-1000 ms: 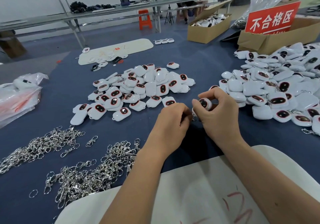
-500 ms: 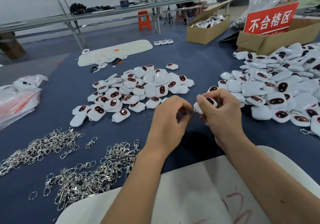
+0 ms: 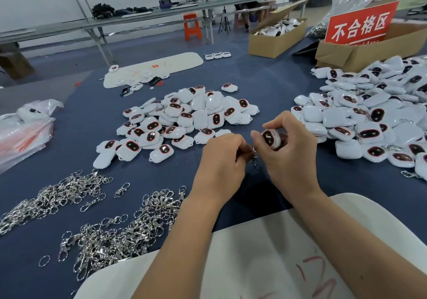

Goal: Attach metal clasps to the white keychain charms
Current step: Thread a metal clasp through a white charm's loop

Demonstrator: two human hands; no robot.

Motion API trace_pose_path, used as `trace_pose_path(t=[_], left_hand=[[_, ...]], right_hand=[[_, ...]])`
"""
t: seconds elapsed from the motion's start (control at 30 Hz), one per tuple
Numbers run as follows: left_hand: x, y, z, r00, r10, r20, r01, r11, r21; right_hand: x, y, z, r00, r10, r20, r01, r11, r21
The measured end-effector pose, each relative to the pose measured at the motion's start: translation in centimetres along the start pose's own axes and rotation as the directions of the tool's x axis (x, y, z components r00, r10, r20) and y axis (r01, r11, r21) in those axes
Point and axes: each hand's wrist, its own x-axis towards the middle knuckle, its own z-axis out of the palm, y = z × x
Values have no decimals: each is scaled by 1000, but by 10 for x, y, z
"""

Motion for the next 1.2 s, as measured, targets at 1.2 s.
trace_pose_path(t=[1.2], left_hand=[[1,-10,-9,970,-181,-162,151,972,-180]], right_hand=[[0,-1,1,930,181,321,-302,873,382]])
